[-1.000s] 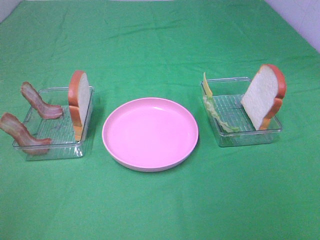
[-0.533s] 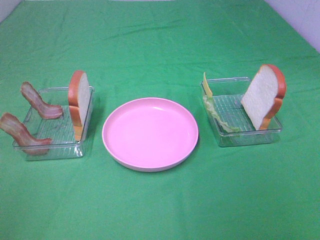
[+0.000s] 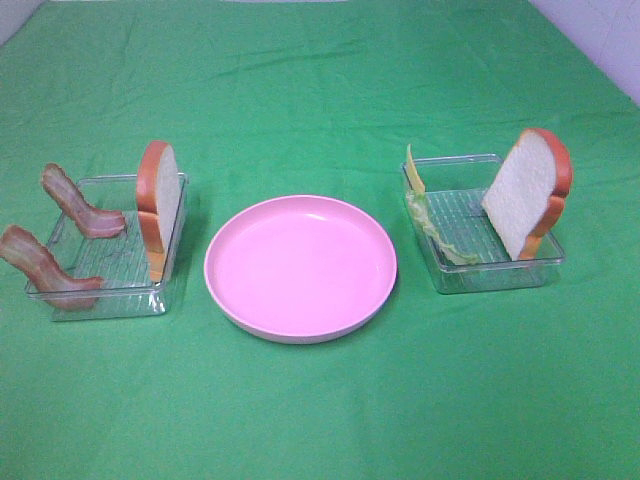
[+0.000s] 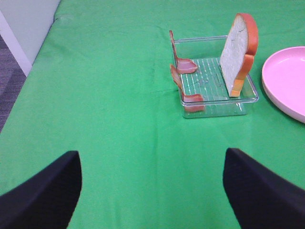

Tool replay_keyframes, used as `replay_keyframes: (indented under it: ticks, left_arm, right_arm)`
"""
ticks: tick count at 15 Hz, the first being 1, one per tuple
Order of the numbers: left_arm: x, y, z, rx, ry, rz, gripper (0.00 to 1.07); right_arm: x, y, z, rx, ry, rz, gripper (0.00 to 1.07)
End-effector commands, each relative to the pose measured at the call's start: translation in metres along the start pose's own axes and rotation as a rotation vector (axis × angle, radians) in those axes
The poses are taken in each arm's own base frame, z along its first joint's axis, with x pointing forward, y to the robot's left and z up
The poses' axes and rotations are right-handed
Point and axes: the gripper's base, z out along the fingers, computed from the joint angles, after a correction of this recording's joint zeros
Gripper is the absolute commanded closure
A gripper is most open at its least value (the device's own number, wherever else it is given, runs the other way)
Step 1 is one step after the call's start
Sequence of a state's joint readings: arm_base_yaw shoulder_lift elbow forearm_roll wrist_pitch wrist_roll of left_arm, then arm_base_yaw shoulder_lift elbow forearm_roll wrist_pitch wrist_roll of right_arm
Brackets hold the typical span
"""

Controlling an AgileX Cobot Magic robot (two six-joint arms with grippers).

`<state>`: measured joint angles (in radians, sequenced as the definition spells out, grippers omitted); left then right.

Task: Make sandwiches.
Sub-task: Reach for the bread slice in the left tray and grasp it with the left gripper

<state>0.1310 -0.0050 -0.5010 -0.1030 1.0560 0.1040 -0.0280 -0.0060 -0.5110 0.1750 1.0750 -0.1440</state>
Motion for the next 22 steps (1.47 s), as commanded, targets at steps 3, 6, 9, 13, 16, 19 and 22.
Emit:
replay_keyframes:
  ticks: [3, 6, 9, 13, 16, 19, 22]
  left_arm:
    - [0.001, -0.001, -0.002, 0.001, -0.028, -0.003, 0.29]
    - [0.001, -0.001, -0.002, 0.001, -0.028, -0.003, 0.29]
    - [0.001, -0.001, -0.002, 0.001, -0.028, -0.003, 0.29]
    - [0.001, -0.001, -0.002, 0.001, -0.028, -0.003, 0.29]
    - [-0.001, -0.001, -0.003, 0.0, -0.032, -0.007, 0.29]
    - [-0.042, 0.0, 0.011, 0.046, -0.207, -0.158, 0.29]
    - [-0.075, 0.002, 0.052, 0.082, -0.09, -0.228, 0.29]
  right_arm:
    - [0.001, 0.0, -0.001, 0.009, -0.022, 0.0, 0.31]
    - [0.001, 0.0, -0.001, 0.009, -0.022, 0.0, 0.31]
    - [0.001, 0.0, -0.001, 0.009, -0.022, 0.0, 0.31]
    - [0.001, 0.0, -0.001, 0.009, -0.022, 0.0, 0.31]
    - [0.001, 0.0, -0.001, 0.009, -0.022, 0.0, 0.31]
    - [0.001, 0.0, -0.001, 0.009, -0.022, 0.0, 0.31]
    - [0.001, 0.0, -0.001, 0.009, -0.022, 0.0, 0.31]
